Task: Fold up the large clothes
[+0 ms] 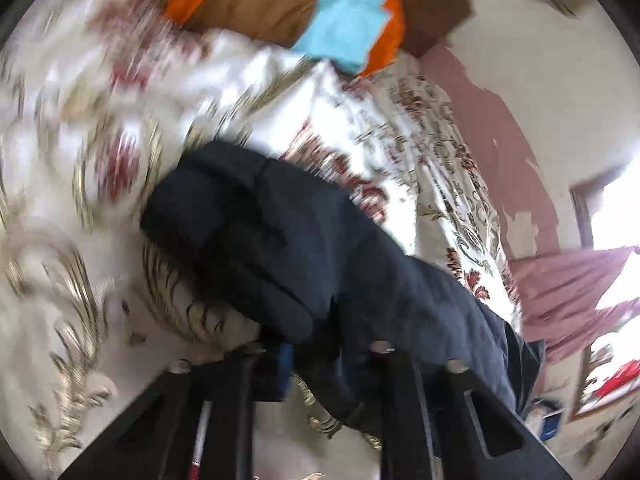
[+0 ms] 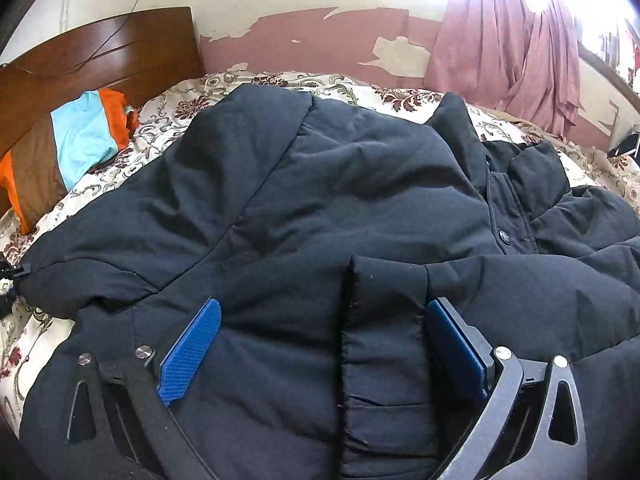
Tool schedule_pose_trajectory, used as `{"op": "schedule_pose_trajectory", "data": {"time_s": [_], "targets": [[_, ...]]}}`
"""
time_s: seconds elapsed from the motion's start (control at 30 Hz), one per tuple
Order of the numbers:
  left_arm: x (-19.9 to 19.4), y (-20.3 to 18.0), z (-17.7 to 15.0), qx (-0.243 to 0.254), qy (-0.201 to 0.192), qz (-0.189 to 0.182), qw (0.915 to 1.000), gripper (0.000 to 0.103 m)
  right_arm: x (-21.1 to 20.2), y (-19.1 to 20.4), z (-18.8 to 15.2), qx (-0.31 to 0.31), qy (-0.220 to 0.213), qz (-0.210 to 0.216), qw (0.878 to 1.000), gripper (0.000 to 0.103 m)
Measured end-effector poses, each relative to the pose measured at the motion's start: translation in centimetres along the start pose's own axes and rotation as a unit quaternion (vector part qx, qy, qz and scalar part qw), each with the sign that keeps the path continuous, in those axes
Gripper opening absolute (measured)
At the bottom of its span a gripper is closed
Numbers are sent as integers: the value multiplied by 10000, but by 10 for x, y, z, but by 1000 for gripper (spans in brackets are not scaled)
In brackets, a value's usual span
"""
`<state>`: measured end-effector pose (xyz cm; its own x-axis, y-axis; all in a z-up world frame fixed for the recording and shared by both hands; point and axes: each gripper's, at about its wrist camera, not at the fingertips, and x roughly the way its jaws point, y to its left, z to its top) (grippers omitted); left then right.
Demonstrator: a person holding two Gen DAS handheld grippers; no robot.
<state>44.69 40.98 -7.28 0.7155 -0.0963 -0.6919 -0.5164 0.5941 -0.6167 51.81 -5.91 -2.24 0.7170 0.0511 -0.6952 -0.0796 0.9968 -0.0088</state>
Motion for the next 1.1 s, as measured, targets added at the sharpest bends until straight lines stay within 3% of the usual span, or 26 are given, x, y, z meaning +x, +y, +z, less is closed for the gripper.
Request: {"op": "schedule_pose_trajectory", "data": {"time_s": [0.1,0.2,0.33,0.5,0.6,0.7,0.9,1.1], "targets": [[-33,-46,6,991,-556,89,9935,11,-11,-9,7,7,-35,218,9998,101],[-77,-101,7,1723,-1094,-111,9789,10,-33,-15,12,-126,-243,89,9996,101],[-134,-177,-7,2428,-1541,-592,9559,10,-76,-34,17,-193,-540,37,9983,101],[-190,-271,-60,3323,-1748,-1178,9193,10,-128,-61,20,-500,-845,-290,9947,101],[-210,-323,-110,3862,-1651,-1474,8954,10,-166,-92,15,-618,-1078,-542,9908,101],[-214,-357,-159,4194,-1420,-1748,8794,10,-201,-126,7,-551,-1236,-690,9884,101],[-193,-399,-250,4622,-746,-2169,8566,10,-258,-194,-18,-233,-1402,-1066,9841,101],[-151,-410,-326,4840,-16,-2303,8442,10,-275,-254,-44,158,-1254,-1269,9838,101]]}}
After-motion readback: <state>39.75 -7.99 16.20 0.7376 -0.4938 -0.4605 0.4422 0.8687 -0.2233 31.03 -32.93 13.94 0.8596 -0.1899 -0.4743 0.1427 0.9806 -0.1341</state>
